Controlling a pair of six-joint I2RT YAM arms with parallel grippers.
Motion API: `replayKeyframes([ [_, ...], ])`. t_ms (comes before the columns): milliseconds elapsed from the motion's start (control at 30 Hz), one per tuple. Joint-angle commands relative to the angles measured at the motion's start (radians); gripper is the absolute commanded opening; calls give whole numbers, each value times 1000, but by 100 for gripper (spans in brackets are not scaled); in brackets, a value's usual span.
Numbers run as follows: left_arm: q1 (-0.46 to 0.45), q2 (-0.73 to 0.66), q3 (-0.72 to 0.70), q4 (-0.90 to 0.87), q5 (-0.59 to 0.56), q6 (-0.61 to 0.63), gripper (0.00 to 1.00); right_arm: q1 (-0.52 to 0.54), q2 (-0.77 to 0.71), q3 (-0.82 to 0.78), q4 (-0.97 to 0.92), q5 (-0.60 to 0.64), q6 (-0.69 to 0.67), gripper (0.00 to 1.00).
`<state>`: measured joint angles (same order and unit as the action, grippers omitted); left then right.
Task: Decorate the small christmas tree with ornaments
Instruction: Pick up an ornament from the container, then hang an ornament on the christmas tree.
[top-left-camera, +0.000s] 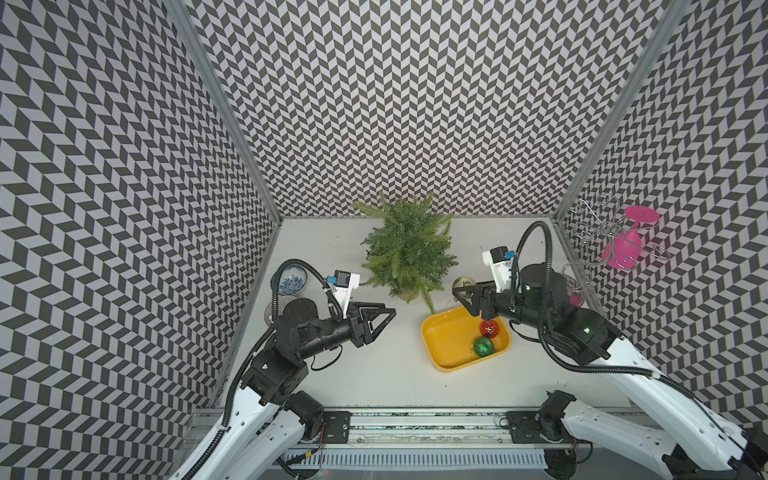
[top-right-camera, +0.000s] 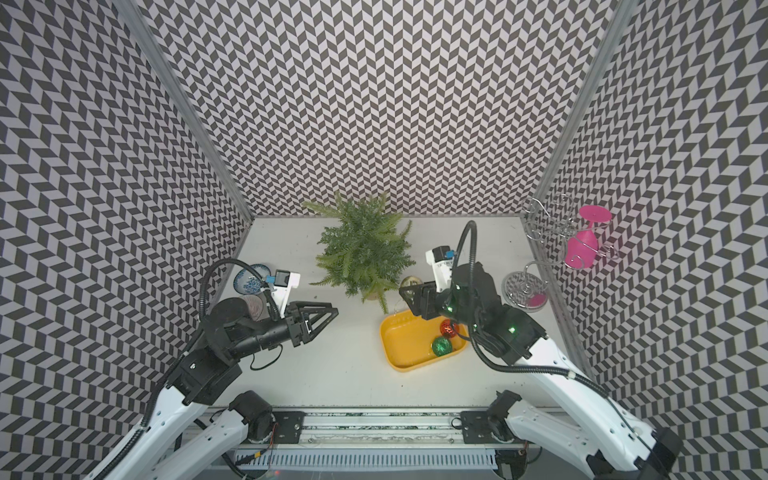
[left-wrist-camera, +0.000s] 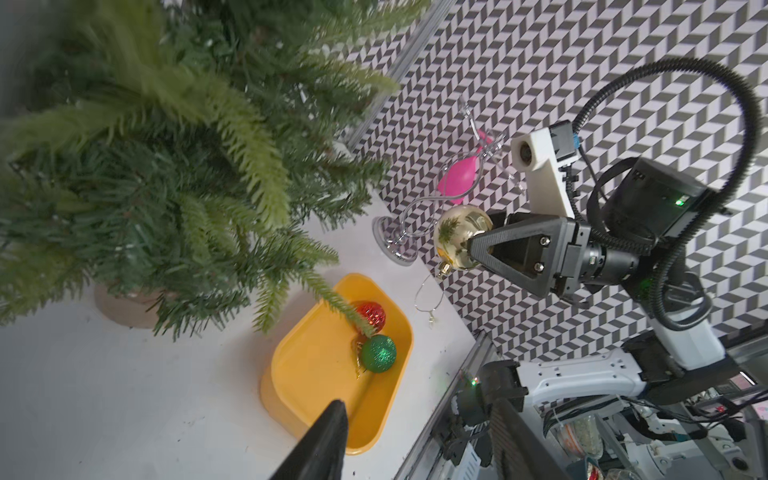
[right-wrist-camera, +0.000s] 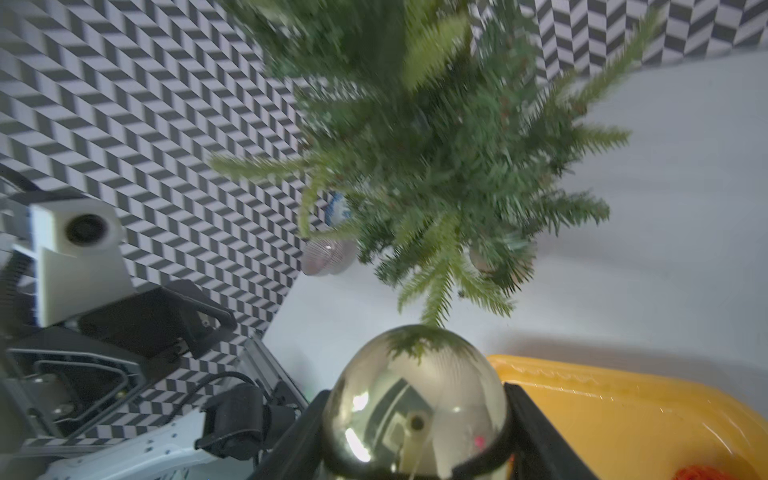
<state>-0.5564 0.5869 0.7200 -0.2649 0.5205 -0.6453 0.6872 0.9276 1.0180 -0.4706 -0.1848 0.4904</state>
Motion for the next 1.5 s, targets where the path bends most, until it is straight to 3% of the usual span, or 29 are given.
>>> replayKeyframes([
  [0,-11,3,44,88,-23,4,54,5,7,34,130,-32,28,60],
  [67,-18,24,60,116,-27,7,50,5,30,54,158,-56,38,60],
  [400,-54,123,121,160,-35,45,50,5,97,134,193,-97,19,60],
  [900,-51,245,148,229,-67,83,34,5,229,266,240,-183,-10,60],
  [1467,-7,330,206,230,-95,127,37,5,341,340,303,-189,-22,60],
])
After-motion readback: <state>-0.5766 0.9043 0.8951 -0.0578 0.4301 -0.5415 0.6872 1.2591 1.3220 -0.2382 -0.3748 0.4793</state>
